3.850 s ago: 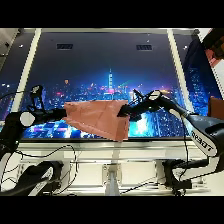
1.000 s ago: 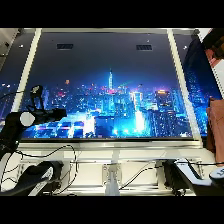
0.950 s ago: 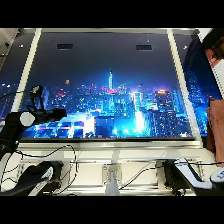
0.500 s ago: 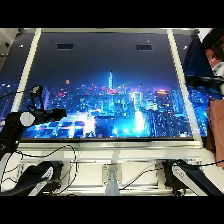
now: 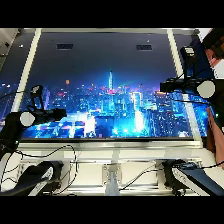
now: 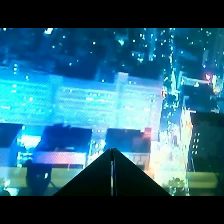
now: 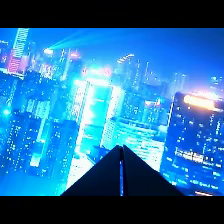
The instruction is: Fold the clothes and pants, and hang the long-sleeved shirts on hangers.
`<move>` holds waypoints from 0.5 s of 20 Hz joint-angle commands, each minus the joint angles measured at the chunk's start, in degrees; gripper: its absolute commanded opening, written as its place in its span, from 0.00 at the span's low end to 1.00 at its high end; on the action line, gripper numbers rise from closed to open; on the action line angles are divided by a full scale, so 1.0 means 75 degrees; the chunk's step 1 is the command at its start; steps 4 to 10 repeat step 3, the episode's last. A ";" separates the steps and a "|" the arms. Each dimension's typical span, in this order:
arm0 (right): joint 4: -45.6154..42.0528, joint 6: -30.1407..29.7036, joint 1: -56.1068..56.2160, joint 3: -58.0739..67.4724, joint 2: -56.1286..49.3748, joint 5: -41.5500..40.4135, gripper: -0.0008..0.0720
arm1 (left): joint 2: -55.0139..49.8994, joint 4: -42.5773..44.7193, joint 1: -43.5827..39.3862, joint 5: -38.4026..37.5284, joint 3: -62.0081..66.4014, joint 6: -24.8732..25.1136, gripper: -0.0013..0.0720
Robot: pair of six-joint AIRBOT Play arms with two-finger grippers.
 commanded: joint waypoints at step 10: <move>0.0353 0.0000 0.0064 0.0009 0.0006 0.0122 0.02 | -0.0003 0.0000 -0.0003 0.0000 0.0006 0.0000 0.04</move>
